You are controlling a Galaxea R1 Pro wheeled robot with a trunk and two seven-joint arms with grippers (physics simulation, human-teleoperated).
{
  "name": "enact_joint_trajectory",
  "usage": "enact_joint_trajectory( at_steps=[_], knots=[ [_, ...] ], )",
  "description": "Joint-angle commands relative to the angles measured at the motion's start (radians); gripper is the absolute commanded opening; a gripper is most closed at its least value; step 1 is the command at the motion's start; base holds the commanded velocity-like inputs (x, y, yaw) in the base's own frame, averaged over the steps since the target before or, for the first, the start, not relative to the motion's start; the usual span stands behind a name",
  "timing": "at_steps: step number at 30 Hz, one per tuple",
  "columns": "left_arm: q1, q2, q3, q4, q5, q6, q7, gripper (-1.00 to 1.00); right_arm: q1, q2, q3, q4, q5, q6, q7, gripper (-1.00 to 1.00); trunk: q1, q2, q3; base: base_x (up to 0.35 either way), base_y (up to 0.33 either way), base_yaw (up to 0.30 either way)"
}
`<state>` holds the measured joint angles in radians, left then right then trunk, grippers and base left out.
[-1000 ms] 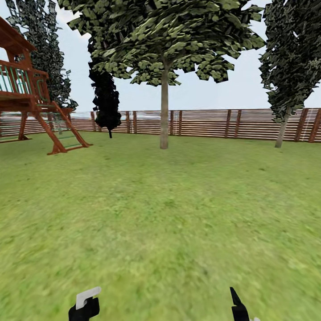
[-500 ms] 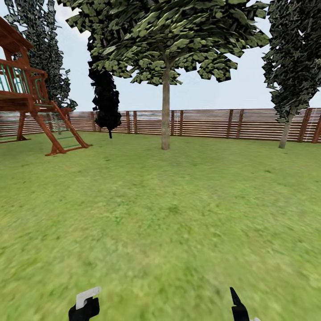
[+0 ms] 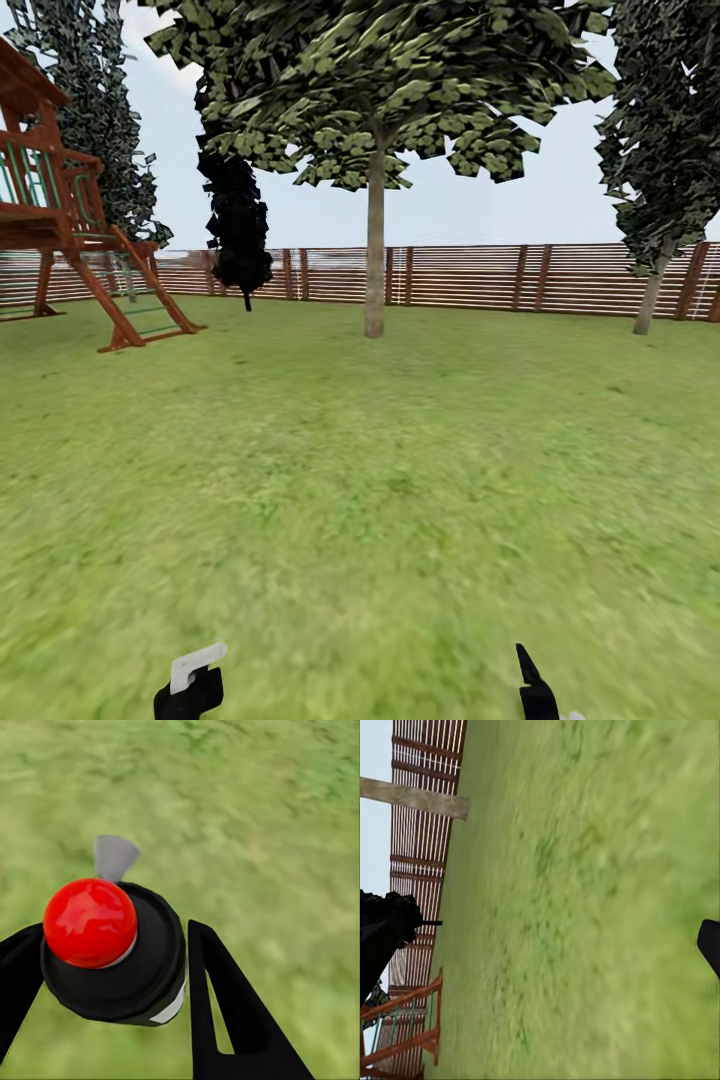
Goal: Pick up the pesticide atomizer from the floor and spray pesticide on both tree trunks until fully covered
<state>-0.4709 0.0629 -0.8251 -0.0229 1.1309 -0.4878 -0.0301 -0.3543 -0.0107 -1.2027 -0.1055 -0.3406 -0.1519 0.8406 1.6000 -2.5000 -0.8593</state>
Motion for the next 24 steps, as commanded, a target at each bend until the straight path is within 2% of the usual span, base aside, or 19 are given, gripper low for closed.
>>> enact_joint_trajectory(
  at_steps=[1, 24],
  knots=[
    [0.000, 0.000, 0.000, 0.000, 0.000, 0.000, 0.000, -1.00, 0.000, 0.000, 0.000, 0.001, 0.000, 0.000, 0.000, 1.00, 0.000, 0.000, 0.000, 0.323, 0.118, 0.000],
    [0.000, -0.001, 0.000, 0.000, 0.000, 0.000, 0.001, -1.00, 0.000, 0.000, 0.000, 0.001, 0.000, 0.000, 0.000, 1.00, 0.000, 0.000, 0.000, 0.323, 0.118, 0.000]
  ],
)
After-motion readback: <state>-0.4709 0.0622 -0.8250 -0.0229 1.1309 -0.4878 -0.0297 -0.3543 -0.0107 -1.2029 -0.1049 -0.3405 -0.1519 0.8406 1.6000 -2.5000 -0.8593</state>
